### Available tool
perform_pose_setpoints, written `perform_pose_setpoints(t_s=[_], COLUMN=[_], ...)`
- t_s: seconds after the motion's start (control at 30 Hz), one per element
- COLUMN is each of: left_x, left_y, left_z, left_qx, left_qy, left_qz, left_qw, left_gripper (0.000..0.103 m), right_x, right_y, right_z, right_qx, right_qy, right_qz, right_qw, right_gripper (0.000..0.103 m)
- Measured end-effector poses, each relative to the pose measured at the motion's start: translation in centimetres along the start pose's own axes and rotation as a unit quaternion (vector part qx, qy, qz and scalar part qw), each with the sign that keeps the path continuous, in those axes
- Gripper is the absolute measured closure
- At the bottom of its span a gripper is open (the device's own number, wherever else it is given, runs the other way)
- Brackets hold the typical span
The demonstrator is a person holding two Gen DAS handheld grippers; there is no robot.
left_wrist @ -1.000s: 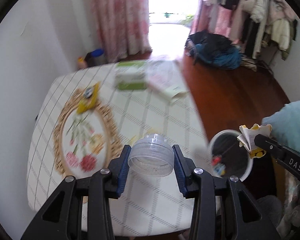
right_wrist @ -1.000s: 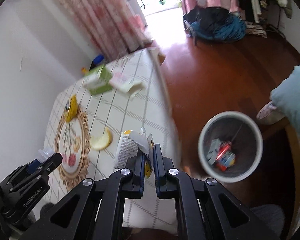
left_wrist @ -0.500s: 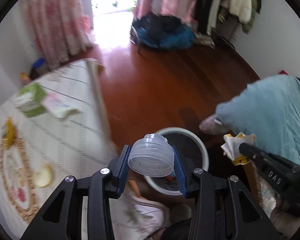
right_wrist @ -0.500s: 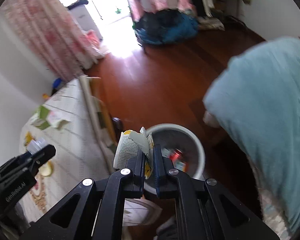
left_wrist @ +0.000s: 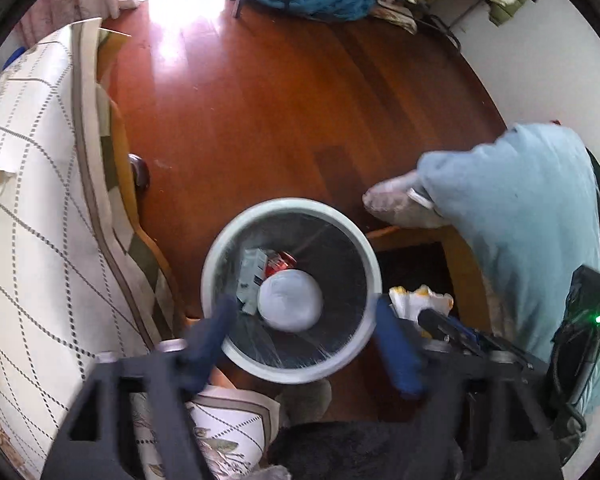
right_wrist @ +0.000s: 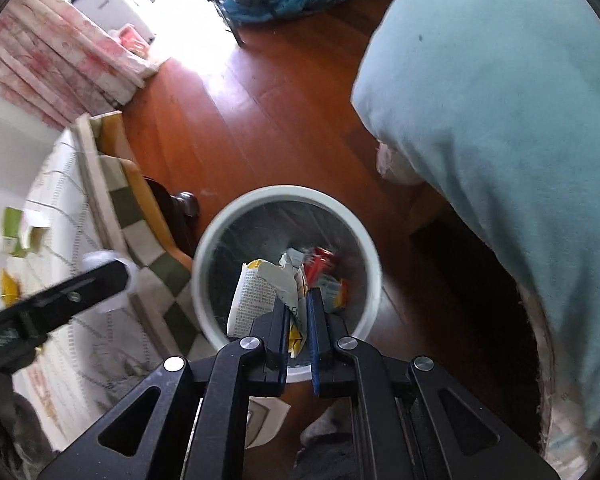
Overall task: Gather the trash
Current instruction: 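Move both open tools back over the table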
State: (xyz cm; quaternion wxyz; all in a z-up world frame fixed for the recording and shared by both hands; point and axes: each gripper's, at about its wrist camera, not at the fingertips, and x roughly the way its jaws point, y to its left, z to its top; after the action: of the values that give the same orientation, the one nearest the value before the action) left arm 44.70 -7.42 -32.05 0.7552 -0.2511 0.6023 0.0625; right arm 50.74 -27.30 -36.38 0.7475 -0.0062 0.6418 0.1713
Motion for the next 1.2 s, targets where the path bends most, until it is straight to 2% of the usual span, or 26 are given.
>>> perform_pose_setpoints(t_s=[0.03,0.07,0.1,0.13,0.17,0.2,0.27,0.37,0.47,0.67,0.77,0.9,1.03,1.2], left_x=[-0.2,-0.5,-0.6,-0.9,-1.3,-1.7,-2.4,-4.0,-5.9,-11.9,-15.3,-18.8,-20.3,-20.5], left_y=[0.2,0.5,0.7,0.8,0.8,0.8,1.0,1.5,2.5,6.4,10.2,16.9,24.1,30.7], left_z=[0.0,-0.1,-0.2,-0.3,-0.6,-0.9,-1.5,-2.6,-3.3,-4.5,-5.2,-6.3,-6.6,-5.8], left_qx=[-0.001,-0.002,0.0,0.004,0.012,0.017,0.02,0.02,0.015,-0.015,-0.044,-0.094,-0.141,-0.183], left_qy=[-0.005,-0.007,-0.009,-0.013,-0.02,-0.026,-0.033,-0.048,-0.066,-0.124,-0.155,-0.178,-0.177,-0.172], left_qz=[0.007,0.012,0.02,0.031,0.048,0.057,0.067,0.081,0.094,0.137,0.166,0.193,0.225,0.257], left_qw=[1.0,0.9999,0.9998,0.9994,0.9986,0.9979,0.997,0.9954,0.9933,0.9826,0.9728,0.9605,0.9479,0.9332], left_gripper=[0.019,0.018,0.01,0.006,0.004,0.004,0.004,0.004,0.004,0.004,0.004,0.004,0.0,0.0], right_x=[0.4,0.7,0.8,0.8,0.8,0.6,0.1,-1.3,-3.0,-7.3,-9.2,-10.1,-9.3,-6.0], right_y=[0.1,0.2,0.3,0.4,0.5,0.7,1.3,2.3,3.7,8.0,11.5,18.3,25.3,34.2], right_z=[0.1,0.1,0.2,0.2,0.2,0.1,-0.2,-0.7,-1.2,-1.7,-1.7,-1.9,-1.7,-0.5], right_qx=[-0.001,0.0,0.002,0.004,0.005,0.002,-0.007,-0.017,-0.029,-0.053,-0.075,-0.125,-0.179,-0.242], right_qy=[0.004,0.007,0.009,0.007,0.005,0.002,-0.002,-0.013,-0.028,-0.066,-0.079,-0.079,-0.065,-0.036], right_qz=[-0.009,-0.016,-0.016,-0.017,-0.02,-0.026,-0.043,-0.052,-0.062,-0.042,-0.02,0.019,0.042,0.052], right_qw=[1.0,1.0,1.0,1.0,1.0,1.0,0.999,0.998,0.997,0.996,0.994,0.989,0.981,0.968], right_gripper=[0.093,0.087,0.066,0.052,0.022,0.009,0.009,0.0,0.0,0.0,0.0,0.0,0.0,0.0])
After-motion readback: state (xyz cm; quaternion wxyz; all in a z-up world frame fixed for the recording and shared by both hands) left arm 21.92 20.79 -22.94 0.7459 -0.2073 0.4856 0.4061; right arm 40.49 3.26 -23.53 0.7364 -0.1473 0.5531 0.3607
